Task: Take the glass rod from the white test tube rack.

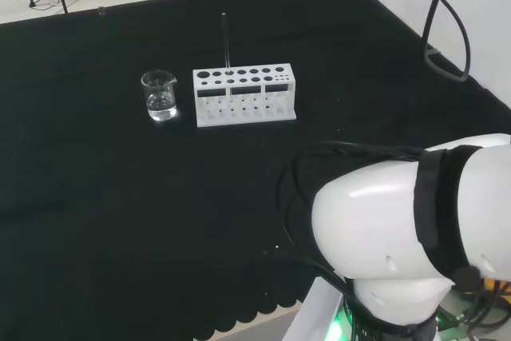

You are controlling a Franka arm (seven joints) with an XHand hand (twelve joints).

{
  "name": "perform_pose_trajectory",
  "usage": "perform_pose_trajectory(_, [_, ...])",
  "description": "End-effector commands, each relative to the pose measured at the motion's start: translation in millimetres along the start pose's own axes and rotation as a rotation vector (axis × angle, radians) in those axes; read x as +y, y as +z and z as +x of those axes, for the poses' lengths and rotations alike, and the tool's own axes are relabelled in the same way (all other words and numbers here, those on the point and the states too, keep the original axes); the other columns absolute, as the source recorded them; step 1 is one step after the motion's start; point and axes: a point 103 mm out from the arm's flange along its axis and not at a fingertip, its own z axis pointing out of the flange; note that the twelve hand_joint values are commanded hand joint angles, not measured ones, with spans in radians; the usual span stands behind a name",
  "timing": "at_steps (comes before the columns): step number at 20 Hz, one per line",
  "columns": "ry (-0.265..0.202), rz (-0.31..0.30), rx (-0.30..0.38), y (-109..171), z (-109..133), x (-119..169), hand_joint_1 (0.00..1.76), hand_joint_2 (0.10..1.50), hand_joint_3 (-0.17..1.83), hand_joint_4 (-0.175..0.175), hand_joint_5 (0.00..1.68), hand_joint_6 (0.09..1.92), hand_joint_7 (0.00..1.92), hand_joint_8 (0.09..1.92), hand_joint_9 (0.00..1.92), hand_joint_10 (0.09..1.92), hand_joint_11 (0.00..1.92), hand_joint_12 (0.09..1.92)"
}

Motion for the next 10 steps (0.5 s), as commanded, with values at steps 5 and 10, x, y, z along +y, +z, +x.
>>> perform_pose_trajectory(5, [0.0, -0.011, -0.01, 1, 0, 2, 0.65, 1.16, -0.16, -0.11, 0.06, 0.09, 0.0, 0.6, 0.02, 0.85, 0.01, 1.23])
perform_pose_trajectory(10, [-0.004, 0.013, -0.009, 2, -1, 23, 0.65, 1.17, -0.17, -0.109, 0.07, 0.09, 0.0, 0.61, 0.0, 0.87, 0.0, 1.24])
